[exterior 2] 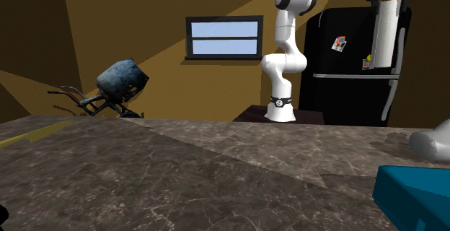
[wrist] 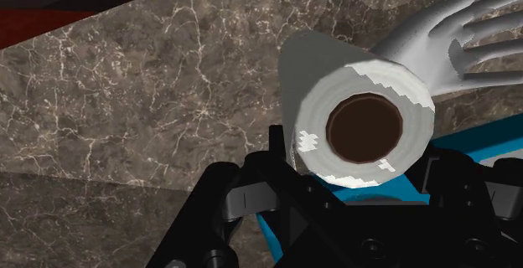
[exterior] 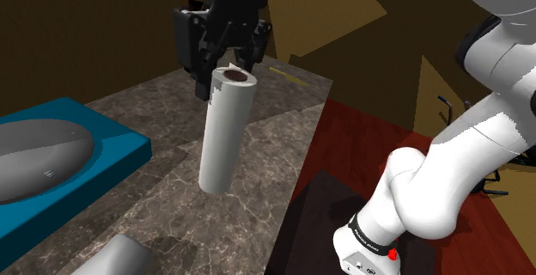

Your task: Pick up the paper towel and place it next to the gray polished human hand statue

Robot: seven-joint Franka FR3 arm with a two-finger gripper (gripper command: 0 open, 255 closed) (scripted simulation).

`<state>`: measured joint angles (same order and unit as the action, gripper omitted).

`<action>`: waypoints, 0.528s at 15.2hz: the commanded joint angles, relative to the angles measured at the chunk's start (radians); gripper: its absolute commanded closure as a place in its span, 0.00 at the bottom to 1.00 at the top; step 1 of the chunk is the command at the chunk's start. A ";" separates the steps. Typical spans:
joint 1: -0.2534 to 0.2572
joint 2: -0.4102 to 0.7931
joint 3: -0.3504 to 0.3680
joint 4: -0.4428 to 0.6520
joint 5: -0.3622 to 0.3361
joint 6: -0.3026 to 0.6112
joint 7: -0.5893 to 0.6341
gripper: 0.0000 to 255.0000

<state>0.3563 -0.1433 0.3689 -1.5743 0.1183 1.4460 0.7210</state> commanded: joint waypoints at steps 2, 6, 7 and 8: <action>0.030 0.022 0.045 0.037 -0.003 -0.009 0.079 1.00; 0.047 0.026 0.068 0.021 -0.003 0.014 0.116 1.00; 0.046 0.020 0.067 0.000 0.000 0.029 0.113 1.00; 0.046 0.013 0.066 -0.020 0.002 0.043 0.110 1.00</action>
<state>0.4019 -0.1264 0.4347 -1.5798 0.1190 1.4771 0.8314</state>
